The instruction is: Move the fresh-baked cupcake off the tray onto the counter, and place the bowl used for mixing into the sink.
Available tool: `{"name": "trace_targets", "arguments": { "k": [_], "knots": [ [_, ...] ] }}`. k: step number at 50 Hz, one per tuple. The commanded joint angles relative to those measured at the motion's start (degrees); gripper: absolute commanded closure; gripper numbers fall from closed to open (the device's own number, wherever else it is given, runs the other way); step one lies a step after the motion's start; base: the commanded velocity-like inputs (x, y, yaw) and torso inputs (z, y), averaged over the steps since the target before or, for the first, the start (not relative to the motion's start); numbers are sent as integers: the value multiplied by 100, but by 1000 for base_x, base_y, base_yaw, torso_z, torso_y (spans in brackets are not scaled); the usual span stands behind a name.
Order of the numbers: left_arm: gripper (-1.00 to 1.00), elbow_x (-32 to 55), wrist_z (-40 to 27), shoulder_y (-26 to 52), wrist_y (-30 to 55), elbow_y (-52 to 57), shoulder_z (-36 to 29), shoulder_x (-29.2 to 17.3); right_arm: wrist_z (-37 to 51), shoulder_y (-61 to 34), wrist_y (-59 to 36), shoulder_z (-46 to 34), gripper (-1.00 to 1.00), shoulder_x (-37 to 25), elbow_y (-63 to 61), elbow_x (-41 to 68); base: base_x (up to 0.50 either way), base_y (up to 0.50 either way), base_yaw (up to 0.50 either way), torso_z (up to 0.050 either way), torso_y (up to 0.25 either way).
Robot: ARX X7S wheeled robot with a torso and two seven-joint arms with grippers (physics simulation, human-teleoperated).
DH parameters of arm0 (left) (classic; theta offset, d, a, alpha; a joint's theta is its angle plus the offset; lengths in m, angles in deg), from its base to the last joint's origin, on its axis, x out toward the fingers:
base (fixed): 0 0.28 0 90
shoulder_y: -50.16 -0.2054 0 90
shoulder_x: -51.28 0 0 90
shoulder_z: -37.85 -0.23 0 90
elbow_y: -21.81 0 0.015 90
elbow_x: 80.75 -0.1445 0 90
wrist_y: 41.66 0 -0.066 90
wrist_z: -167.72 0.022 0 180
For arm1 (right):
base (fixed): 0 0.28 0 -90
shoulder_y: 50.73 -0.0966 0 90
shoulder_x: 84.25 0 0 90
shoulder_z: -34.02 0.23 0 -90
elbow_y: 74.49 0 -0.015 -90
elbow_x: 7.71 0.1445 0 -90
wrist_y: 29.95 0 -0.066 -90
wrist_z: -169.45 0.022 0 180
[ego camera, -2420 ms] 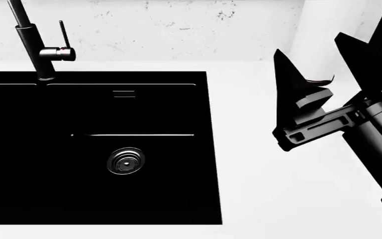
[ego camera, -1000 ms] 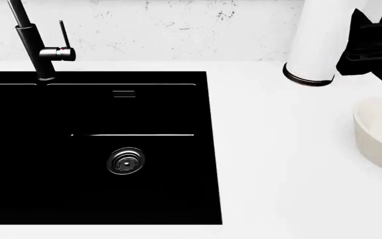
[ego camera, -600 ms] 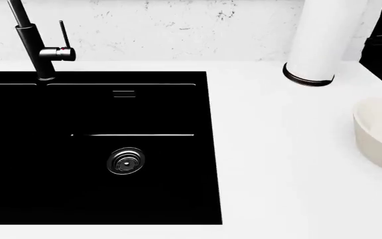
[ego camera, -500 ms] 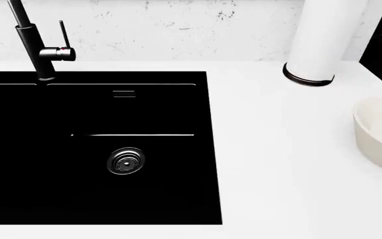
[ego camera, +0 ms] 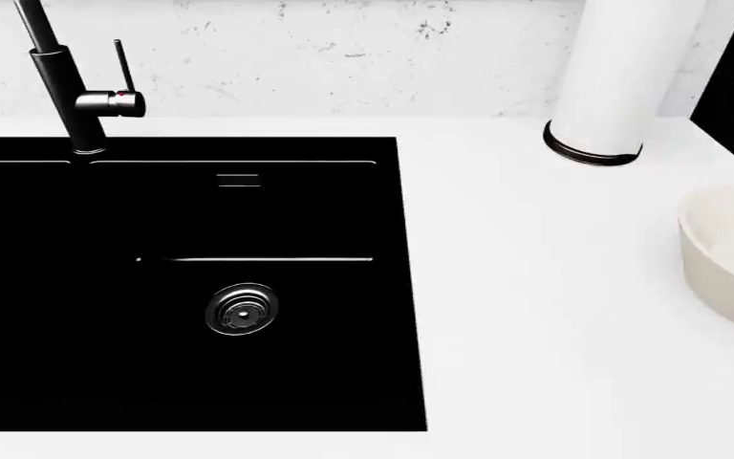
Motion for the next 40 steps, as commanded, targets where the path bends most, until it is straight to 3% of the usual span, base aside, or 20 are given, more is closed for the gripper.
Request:
{"name": "trace_targets", "arguments": {
  "k": [1,23,40],
  "knots": [
    [-100,-4,8,-67,-18,11,37,-25,-223,-510,-572,-349,-100,-28,237,46,0,0,0,0,0],
    [-100,-72,37,-200,-55,-18,44,-19,-629,-1376,-1418,-539,-100,107,716,532,0,0,0,0,0],
    [-100,-111,59,-180,-42,-29,-43,-19,-780,-1262,-1883,-543,-100,-135,655,1241,0,0,0,0,0]
  ]
}}
